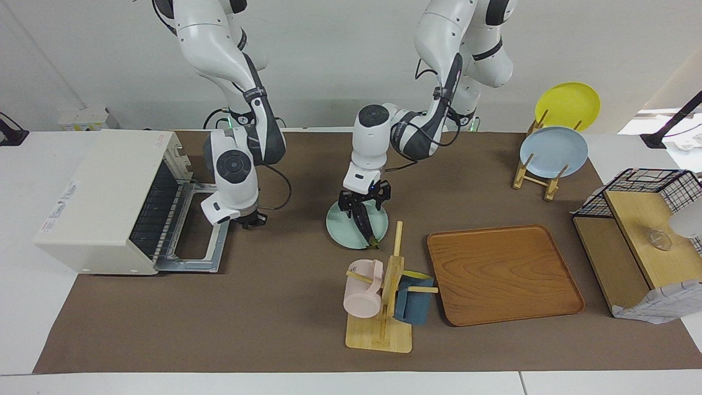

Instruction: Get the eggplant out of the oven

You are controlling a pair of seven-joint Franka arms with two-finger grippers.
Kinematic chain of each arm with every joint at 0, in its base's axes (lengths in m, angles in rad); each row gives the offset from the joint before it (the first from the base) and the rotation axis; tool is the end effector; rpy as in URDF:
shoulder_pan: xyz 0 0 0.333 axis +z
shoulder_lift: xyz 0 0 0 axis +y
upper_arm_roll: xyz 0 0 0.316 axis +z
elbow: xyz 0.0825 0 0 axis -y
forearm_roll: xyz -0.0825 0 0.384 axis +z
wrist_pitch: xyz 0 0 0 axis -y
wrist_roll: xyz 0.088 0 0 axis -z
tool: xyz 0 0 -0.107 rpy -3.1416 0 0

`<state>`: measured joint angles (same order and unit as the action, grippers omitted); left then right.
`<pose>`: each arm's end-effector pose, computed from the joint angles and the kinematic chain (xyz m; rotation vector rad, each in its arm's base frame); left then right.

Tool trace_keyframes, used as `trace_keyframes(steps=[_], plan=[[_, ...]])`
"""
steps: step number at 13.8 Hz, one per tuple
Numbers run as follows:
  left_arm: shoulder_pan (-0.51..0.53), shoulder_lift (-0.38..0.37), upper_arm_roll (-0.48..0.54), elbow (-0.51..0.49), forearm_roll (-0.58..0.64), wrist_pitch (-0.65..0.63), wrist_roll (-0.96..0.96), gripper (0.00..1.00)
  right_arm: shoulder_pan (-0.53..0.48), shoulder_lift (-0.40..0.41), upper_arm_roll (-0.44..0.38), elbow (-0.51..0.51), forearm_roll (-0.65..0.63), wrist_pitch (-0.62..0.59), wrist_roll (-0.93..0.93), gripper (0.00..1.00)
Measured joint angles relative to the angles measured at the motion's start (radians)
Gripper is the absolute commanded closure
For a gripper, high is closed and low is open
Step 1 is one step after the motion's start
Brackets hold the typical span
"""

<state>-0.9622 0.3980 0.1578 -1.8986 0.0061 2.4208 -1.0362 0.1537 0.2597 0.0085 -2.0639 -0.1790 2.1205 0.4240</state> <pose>0.4402 -0.4662 0.3068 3.0545 0.3241 0.1989 0.5565 0.0828 0.2929 2.9317 -0.2242 -0.2263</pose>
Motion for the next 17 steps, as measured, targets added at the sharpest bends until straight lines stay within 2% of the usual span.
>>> trace_keyframes(steps=[1, 5, 7, 9, 11, 12, 13, 14, 16, 17], plan=[[0.000, 0.007, 0.002, 0.009, -0.001, 0.000, -0.001, 0.99, -0.012, -0.003, 0.000, -0.004, -0.006, 0.001, -0.015, 1.00], [0.005, 0.007, 0.015, 0.031, -0.008, -0.033, -0.008, 1.00, -0.012, -0.006, 0.019, 0.000, -0.120, -0.022, -0.022, 1.00], [0.025, 0.006, 0.030, 0.073, -0.008, -0.105, -0.008, 1.00, -0.011, -0.014, 0.031, 0.054, -0.133, -0.123, -0.048, 1.00], [0.092, -0.027, 0.044, 0.106, -0.007, -0.177, 0.040, 1.00, -0.018, -0.054, 0.030, 0.141, -0.136, -0.265, -0.134, 1.00], [0.209, -0.092, 0.051, 0.110, -0.007, -0.286, 0.215, 1.00, -0.063, -0.123, 0.020, 0.177, -0.146, -0.327, -0.250, 0.98], [0.280, -0.114, 0.054, 0.108, -0.007, -0.320, 0.337, 1.00, -0.099, -0.159, 0.017, 0.181, -0.148, -0.346, -0.313, 0.86], [0.361, -0.125, 0.055, 0.105, -0.008, -0.331, 0.467, 1.00, -0.134, -0.189, 0.013, 0.181, -0.137, -0.356, -0.357, 0.50], [0.451, -0.125, 0.054, 0.100, -0.025, -0.331, 0.616, 1.00, -0.165, -0.218, 0.010, 0.183, -0.102, -0.360, -0.382, 0.00], [0.575, -0.113, 0.055, 0.073, -0.096, -0.298, 0.880, 1.00, -0.202, -0.271, 0.007, 0.210, 0.007, -0.376, -0.397, 0.00], [0.593, -0.102, 0.054, 0.058, -0.110, -0.259, 0.932, 0.94, -0.211, -0.293, 0.007, 0.239, 0.042, -0.398, -0.398, 0.00]])
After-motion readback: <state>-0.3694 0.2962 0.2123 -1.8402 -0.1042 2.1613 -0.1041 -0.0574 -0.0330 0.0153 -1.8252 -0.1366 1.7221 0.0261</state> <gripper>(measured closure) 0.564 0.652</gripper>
